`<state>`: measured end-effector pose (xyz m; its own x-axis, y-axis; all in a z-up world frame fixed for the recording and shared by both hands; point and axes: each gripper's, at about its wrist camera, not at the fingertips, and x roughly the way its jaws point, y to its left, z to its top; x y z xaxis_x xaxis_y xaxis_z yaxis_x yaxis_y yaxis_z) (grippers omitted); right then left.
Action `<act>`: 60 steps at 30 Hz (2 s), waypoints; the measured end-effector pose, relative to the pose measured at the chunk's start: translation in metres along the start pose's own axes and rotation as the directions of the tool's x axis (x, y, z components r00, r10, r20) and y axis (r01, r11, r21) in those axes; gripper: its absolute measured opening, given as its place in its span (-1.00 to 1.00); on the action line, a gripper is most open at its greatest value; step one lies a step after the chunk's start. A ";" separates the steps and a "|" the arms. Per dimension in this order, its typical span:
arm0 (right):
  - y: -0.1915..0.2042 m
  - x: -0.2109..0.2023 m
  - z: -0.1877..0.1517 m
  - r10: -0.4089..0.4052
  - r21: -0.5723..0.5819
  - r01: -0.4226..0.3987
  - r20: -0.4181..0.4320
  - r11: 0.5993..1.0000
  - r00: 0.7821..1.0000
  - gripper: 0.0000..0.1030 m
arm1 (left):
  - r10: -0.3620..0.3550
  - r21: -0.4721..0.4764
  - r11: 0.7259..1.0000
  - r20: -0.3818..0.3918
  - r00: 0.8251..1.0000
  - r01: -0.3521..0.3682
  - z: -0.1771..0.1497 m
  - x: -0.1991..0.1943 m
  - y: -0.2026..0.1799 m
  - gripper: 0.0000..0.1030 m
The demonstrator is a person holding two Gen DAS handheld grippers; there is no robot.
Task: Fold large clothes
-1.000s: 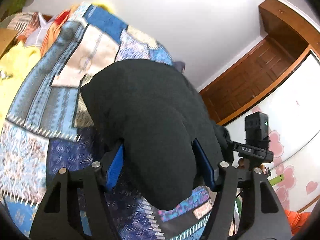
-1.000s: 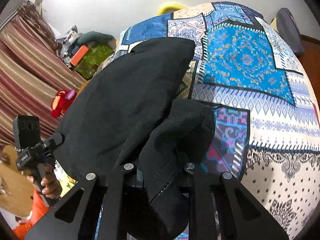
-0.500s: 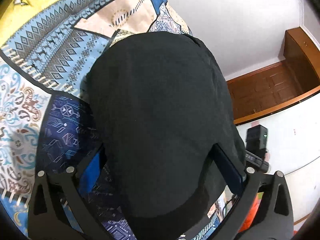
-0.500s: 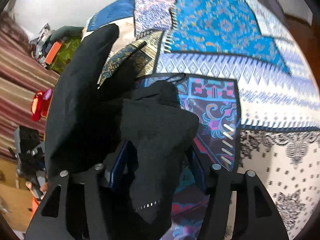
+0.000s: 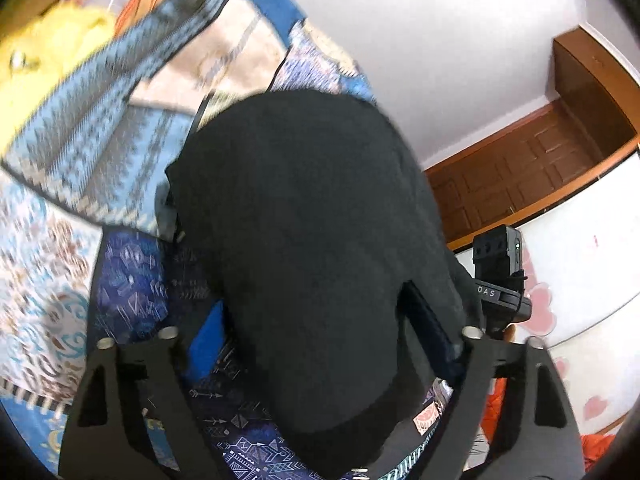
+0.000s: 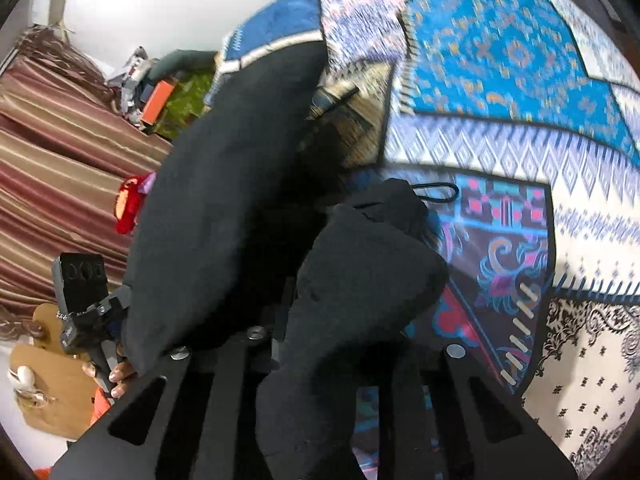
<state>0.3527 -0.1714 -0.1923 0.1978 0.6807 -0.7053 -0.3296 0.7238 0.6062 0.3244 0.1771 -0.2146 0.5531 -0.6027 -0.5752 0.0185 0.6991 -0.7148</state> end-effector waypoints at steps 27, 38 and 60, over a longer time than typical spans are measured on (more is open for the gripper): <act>0.178 0.083 0.061 0.031 -0.320 0.010 0.123 0.947 0.992 -0.71 | 0.111 0.104 0.984 0.288 0.951 -0.146 0.090 -0.181 0.028 0.22; 0.143 0.245 0.020 -0.206 -0.341 0.143 -0.155 0.929 0.966 -0.57 | 0.285 -0.058 0.958 0.154 0.946 -0.279 0.040 -0.145 0.166 0.25; 0.208 0.131 0.020 -0.206 -0.440 0.255 0.157 0.861 0.966 -0.10 | 0.571 0.181 0.747 0.316 0.757 -0.639 0.050 -0.162 0.049 0.37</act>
<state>0.3284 0.0711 -0.1513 0.4036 0.5259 -0.7487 -0.6398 0.7472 0.1800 0.2778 0.3279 -0.1367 0.6927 0.0646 -0.7183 -0.1892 0.9774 -0.0945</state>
